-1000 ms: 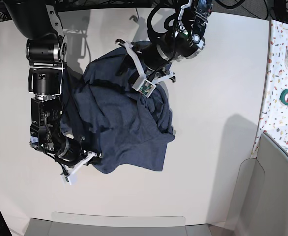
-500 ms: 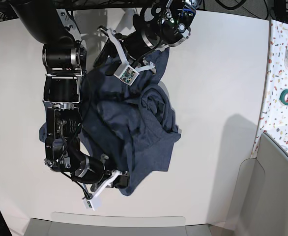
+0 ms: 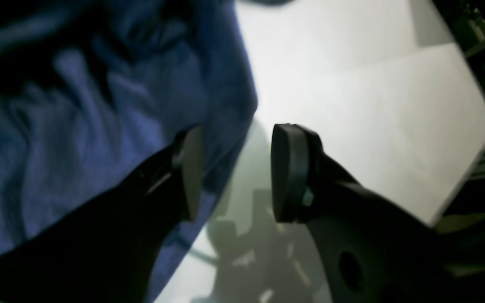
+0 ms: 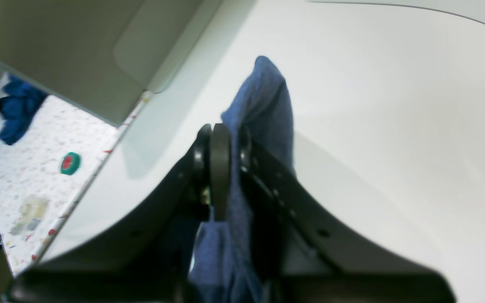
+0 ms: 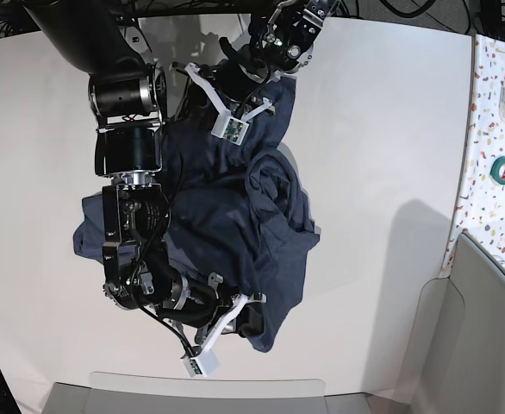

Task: Layout the t-shirt on the table in an organized manner, then fold the t-shirt properly
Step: 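Lift the shirt with both grippers and stretch it apart, then lower the stretched shirt onto the table with both grippers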

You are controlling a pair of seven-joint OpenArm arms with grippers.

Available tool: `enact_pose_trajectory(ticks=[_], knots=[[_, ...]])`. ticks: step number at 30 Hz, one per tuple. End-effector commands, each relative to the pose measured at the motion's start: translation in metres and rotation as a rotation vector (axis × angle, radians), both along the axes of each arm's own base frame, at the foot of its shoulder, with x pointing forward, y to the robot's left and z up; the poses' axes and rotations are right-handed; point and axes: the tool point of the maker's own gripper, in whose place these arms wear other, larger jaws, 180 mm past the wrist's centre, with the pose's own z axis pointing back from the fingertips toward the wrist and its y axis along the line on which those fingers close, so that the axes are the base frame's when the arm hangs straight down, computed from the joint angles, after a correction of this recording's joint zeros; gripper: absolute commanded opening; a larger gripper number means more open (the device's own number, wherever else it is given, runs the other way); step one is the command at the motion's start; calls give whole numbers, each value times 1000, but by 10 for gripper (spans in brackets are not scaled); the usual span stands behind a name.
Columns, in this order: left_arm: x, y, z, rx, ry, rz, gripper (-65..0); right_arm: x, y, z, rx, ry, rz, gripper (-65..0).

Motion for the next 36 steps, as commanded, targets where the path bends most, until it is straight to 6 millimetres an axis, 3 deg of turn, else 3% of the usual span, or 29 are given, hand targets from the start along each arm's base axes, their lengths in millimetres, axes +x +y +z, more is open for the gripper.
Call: enact_pose_trajectory(ticks=[1, 5, 7, 13, 16, 19, 30, 33, 36], knots=[[7, -2, 8, -25, -28, 18, -393, 5, 4, 27, 39, -68, 5, -626], [2, 16, -35, 68, 88, 103, -397, 5, 2, 25, 36, -65, 1, -626], [-1, 32, -54, 127, 128, 142, -431, 5, 2, 25, 36, -66, 1, -626], [-2, 78, -76, 246, 173, 228, -634, 1, 0, 33, 35, -102, -4, -626], [-12, 103, -89, 328, 257, 255, -650, 1, -10, 36, 17, -121, -18, -626], [-10, 136, -91, 389, 285, 297, -650, 3, -16, 35, 7, -124, -26, -626], [11, 296, -81, 584, 326, 562, -650, 2, -47, 43, 5, -162, -92, -626], [28, 324, -68, 601, 290, 627, -648, -2, -52, 39, -2, -165, -101, -626], [46, 333, -47, 577, 234, 671, -598, -3, -53, 38, -1, -162, -102, -626]])
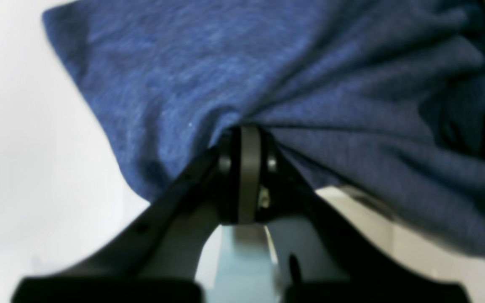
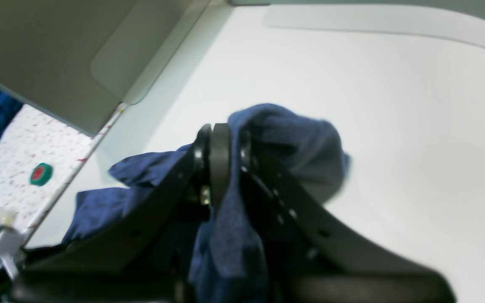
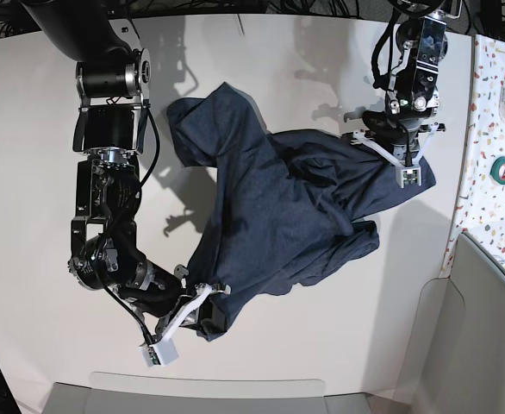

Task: Layout the t-shirt on the table in an organized manner, then fold the t-shirt properly
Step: 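Lower the stretched shirt onto the table with both grippers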

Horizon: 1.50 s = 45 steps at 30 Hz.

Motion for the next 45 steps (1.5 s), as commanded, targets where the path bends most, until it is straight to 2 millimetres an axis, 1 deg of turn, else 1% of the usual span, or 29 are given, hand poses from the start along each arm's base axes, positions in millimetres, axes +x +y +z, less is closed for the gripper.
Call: enact_pose_trajectory(ticks=[1, 2, 3, 6, 8, 11, 12, 13, 17, 20, 23, 27, 28, 32, 35, 38, 41, 45], knots=[[7, 0, 17, 3, -51, -1, -571, 7, -1, 28, 24, -78, -2, -626], [14, -7, 33, -8, -100, -16, -540, 7, -1, 28, 22, -78, -3, -626], [14, -16, 47, -20, -138, -37, -505, 7, -1, 28, 23, -79, -3, -626], [8, -38, 82, -55, -238, -84, -419, 7, -2, 29, 22, -83, -4, -626], [3, -52, 81, -94, -249, -80, -393, 7, -2, 28, 20, -80, -5, -626], [-1, -62, 77, -118, -258, -79, -393, 6, 0, 29, 23, -83, -1, -626], [-12, -74, 69, -139, -235, -98, -393, 7, -1, 28, 23, -79, -3, -626], [-18, -83, 65, -149, -231, -116, -393, 6, -1, 26, 22, -76, -4, -626], [-31, -128, 63, -205, -261, -222, -393, 6, -2, 24, 23, -72, -6, -626], [-42, -161, 59, -256, -234, -298, -393, 5, 0, 23, 29, -68, -3, -626], [-35, -186, 61, -277, -249, -368, -393, 5, 2, 23, 29, -68, -1, -626], [-25, -207, 61, -283, -258, -434, -393, 4, 2, 22, 29, -66, -1, -626], [-24, -212, 61, -286, -261, -449, -393, 2, 1, 19, 28, -60, -1, -626], [-21, -231, 68, -306, -281, -500, -393, 2, 0, 16, 28, -55, -3, -626], [-20, -247, 73, -339, -288, -511, -392, 0, 0, 12, 28, -45, -3, -626], [-25, -261, 67, -359, -266, -524, -391, -1, 0, 9, 28, -38, -3, -626], [-23, -273, 67, -360, -268, -561, -391, -2, 1, 7, 30, -34, -2, -626], [-18, -282, 56, -338, -250, -595, -391, -3, 1, 6, 31, -32, -2, -626]])
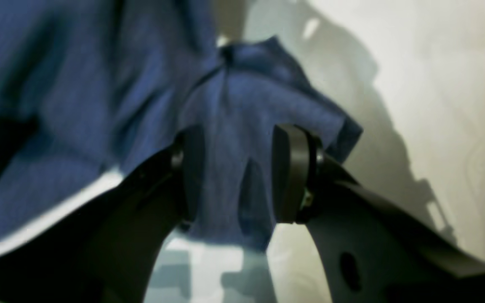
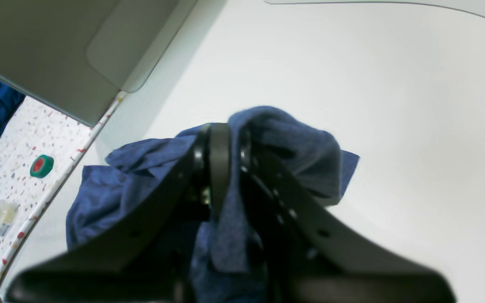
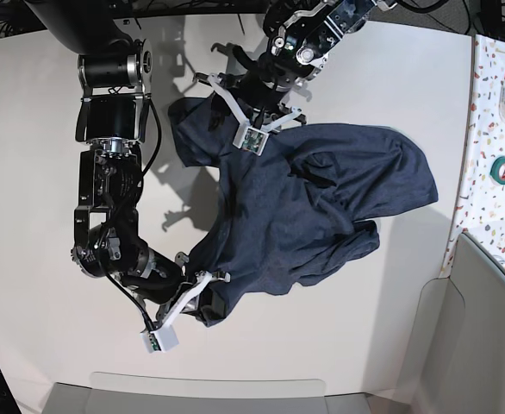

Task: Layout the t-shirt on the table in an organized manner, then fold the t-shirt properly
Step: 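Lower the stretched shirt onto the table with both grippers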

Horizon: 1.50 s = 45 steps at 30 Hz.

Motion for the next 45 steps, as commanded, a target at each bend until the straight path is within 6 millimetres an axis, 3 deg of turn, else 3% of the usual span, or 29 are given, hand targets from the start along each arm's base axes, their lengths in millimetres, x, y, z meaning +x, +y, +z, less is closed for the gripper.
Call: enact_pose_trajectory(ticks=[1, 4, 11, 20, 27, 36, 39, 42, 45], knots=[[8, -6, 8, -17, -34, 9, -391, 7, 1, 27, 28, -75, 1, -626], [15, -6, -3, 5, -19, 18, -393, 6, 1, 26, 28, -73, 1, -626], [38, 13, 3, 27, -33, 160, -391, 6, 1, 25, 28, -71, 1, -626], [38, 17, -1, 41, -30, 163, -390, 6, 6, 26, 38, -71, 6, -626], [32, 24, -32, 106, 34, 171, -390, 5, 7, 27, 40, -71, 8, -626], [31, 26, -38, 120, 45, 166, -372, 5, 7, 27, 40, -71, 8, -626], [31, 25, -38, 120, 45, 163, -448, 5, 7, 26, 40, -68, 8, -626], [32, 28, -37, 119, 40, 169, -649, 6, 6, 25, 39, -68, 7, -626], [37, 26, -19, 85, 1, 168, -644, 5, 6, 26, 39, -70, 7, -626]])
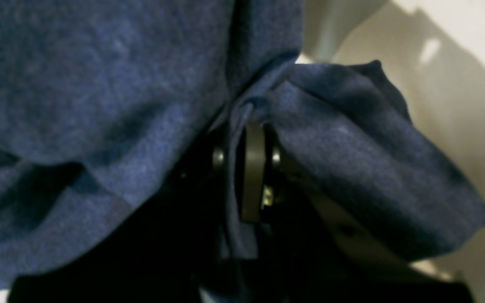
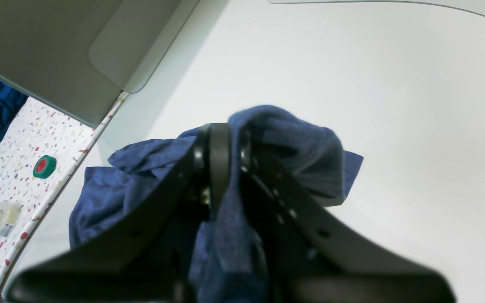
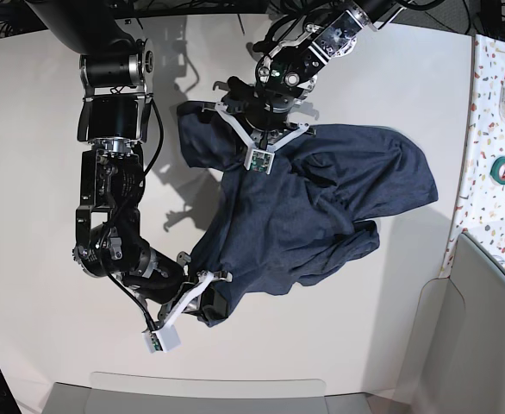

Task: Layout the t-shirt on the table in an organized manner, then fold the t-shirt properly
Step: 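Lower the stretched shirt onto the table with both grippers, then drag the held shirt corner with the left gripper toward the right gripper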

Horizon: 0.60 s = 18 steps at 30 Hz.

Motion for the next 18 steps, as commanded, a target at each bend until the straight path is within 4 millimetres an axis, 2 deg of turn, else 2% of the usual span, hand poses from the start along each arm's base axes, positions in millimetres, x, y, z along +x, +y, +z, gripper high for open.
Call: enact_pose_trajectory(ticks=[1, 6, 10, 15, 18], knots=[[7, 0, 19, -26, -54, 2, -645, 6, 3, 25, 32, -70, 4, -626], [20, 11, 69, -88, -174, 17, -650, 6, 4, 28, 35, -75, 6, -626], [29, 23, 95, -127, -234, 61, -650, 6, 4, 28, 35, -76, 6, -626], [26, 28, 102, -146, -242, 80, -650, 6, 4, 28, 35, -76, 6, -626], [17, 27, 94, -146, -214, 79, -650, 7, 4, 30, 35, -79, 6, -626]])
